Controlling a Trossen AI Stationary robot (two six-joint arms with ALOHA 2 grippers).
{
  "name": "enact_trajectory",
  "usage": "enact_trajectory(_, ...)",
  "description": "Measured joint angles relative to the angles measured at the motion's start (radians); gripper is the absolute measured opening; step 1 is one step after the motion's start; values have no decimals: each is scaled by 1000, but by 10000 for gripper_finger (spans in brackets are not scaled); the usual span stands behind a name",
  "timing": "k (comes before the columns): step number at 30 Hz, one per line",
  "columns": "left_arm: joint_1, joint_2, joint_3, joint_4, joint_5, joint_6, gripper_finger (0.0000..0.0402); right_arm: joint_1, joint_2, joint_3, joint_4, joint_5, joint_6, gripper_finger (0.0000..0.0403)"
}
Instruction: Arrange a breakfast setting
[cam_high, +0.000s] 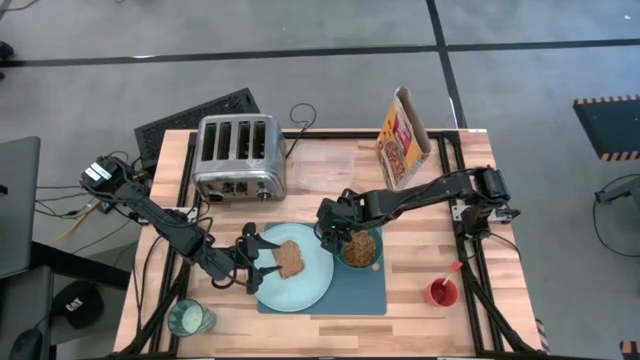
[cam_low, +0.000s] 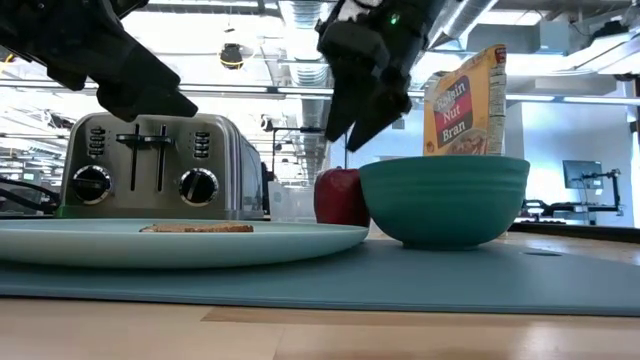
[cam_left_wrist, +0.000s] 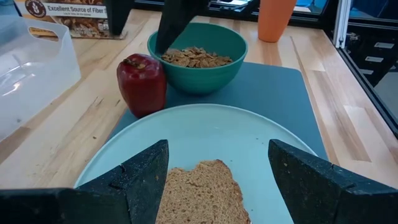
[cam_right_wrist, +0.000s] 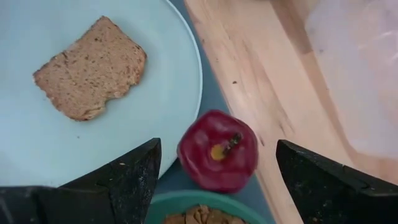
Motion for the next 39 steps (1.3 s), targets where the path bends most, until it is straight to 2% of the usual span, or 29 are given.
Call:
enact_trajectory(7, 0, 0, 0, 6, 17, 0, 261, 59, -116, 0, -73, 39, -10, 343)
enact_trajectory(16, 0, 0, 0, 24, 66, 7, 261, 200, -208, 0, -165, 68, 27, 343)
enact_trajectory(22, 0, 0, 0, 54, 91, 19, 261, 306, -244, 0, -294, 136, 167, 343)
enact_trajectory(29, -5, 0, 0, 145, 174, 66, 261, 407, -254, 0, -402, 227, 318, 339)
enact_trajectory(33, -11, 0, 0, 161, 174, 79, 261, 452, -253, 0, -520, 235, 447, 331)
enact_trajectory(39, -10, 0, 0, 161, 174, 79, 261, 534, -266, 0, -788, 217, 715, 329)
